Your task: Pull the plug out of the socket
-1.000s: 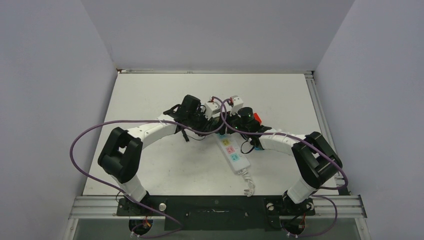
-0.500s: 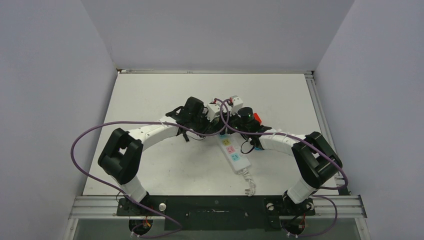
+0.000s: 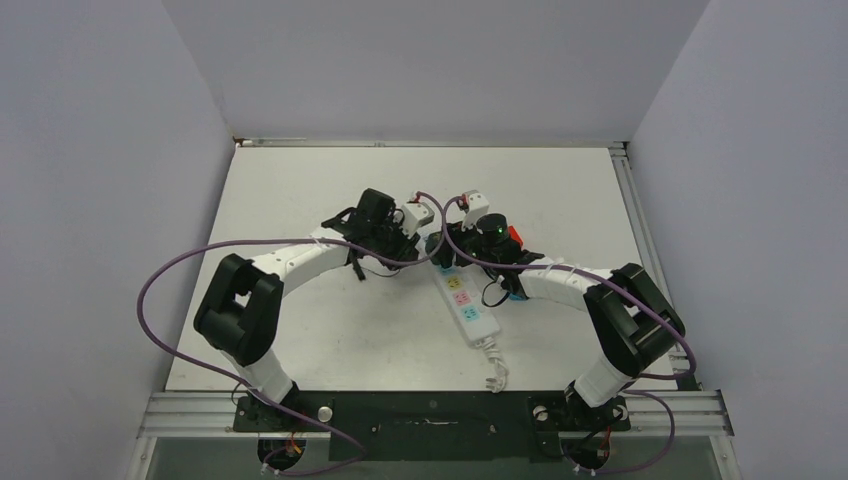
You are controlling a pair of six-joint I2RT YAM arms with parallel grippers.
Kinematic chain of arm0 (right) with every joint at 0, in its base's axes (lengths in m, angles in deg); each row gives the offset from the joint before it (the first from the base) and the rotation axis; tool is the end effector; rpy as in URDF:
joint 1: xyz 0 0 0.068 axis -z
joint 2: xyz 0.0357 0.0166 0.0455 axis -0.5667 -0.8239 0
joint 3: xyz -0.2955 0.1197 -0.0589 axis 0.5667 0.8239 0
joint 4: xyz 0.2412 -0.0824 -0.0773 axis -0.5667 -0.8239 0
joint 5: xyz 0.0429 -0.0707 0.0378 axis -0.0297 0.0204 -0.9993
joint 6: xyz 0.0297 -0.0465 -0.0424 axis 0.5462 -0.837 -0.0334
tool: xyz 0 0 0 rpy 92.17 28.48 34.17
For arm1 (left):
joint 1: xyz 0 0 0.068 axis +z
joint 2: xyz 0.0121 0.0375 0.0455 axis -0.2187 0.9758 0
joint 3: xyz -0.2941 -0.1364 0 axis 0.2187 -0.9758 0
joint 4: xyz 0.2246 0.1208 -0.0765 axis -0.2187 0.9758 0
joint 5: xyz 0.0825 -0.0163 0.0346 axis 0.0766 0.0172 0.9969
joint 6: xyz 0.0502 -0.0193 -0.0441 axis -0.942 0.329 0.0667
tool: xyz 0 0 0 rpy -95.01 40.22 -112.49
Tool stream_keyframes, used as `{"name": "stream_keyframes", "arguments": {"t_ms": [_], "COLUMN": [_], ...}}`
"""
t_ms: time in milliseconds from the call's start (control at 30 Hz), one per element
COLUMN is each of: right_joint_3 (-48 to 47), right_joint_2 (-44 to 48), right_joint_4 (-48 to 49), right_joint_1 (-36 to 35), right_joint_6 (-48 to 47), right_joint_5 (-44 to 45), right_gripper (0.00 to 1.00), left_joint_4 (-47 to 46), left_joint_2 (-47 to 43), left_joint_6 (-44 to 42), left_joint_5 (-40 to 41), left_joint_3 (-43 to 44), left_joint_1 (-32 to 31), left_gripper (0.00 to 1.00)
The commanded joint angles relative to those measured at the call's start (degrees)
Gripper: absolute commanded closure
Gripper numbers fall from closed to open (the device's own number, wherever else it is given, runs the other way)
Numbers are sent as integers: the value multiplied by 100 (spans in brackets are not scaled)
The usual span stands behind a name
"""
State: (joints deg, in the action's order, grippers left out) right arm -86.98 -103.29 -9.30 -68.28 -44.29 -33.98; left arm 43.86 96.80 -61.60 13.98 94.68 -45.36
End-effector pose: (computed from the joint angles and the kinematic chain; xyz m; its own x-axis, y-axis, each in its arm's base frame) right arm 0.2952 0.2110 0.2268 -0.5814 -0.0246 -0.8132 -0.5397 0.7596 0.3628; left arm 0.3116 -0.2209 0.2440 -0.4612 0.5760 -0.6750 0.8179 0.5710 -0.0716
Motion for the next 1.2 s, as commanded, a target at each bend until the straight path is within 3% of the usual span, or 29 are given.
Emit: {"name": "stream_keyframes", "arguments": {"t_ms": [0,300,500,767,833,933,1000,1167], "right_joint_3": [135,135,131,131,104,61,49,56], "right_joint_2": [-55,-56,-76,-38,-78,-126,-134,-110], "right_joint_4": [-708,-709,-711,-723,-757,-789,-799,-794], "right_joint_1": [106,115,115,115,115,115,115,115], "right_joint_6": [-53,-58,-57,-77,-78,-70,-77,-78], "right_joint_5": [189,204,193,184,176,167,143,127], "right_gripper": [95,95,95,95,94,84,72,63], "left_joint_4": [110,-33,224,374,405,443,475,549], "left_joint_2": [161,-25,420,669,688,745,781,819], "left_joint_6": [-99,17,385,733,745,745,749,739], "left_joint_5": [1040,1034,1617,1696,1738,1904,1905,1902], "left_joint_3": [77,-5,357,585,609,648,676,713], "left_joint_1": [530,531,691,860,869,880,886,890], "left_gripper": [100,100,100,99,88,68,60,50]}}
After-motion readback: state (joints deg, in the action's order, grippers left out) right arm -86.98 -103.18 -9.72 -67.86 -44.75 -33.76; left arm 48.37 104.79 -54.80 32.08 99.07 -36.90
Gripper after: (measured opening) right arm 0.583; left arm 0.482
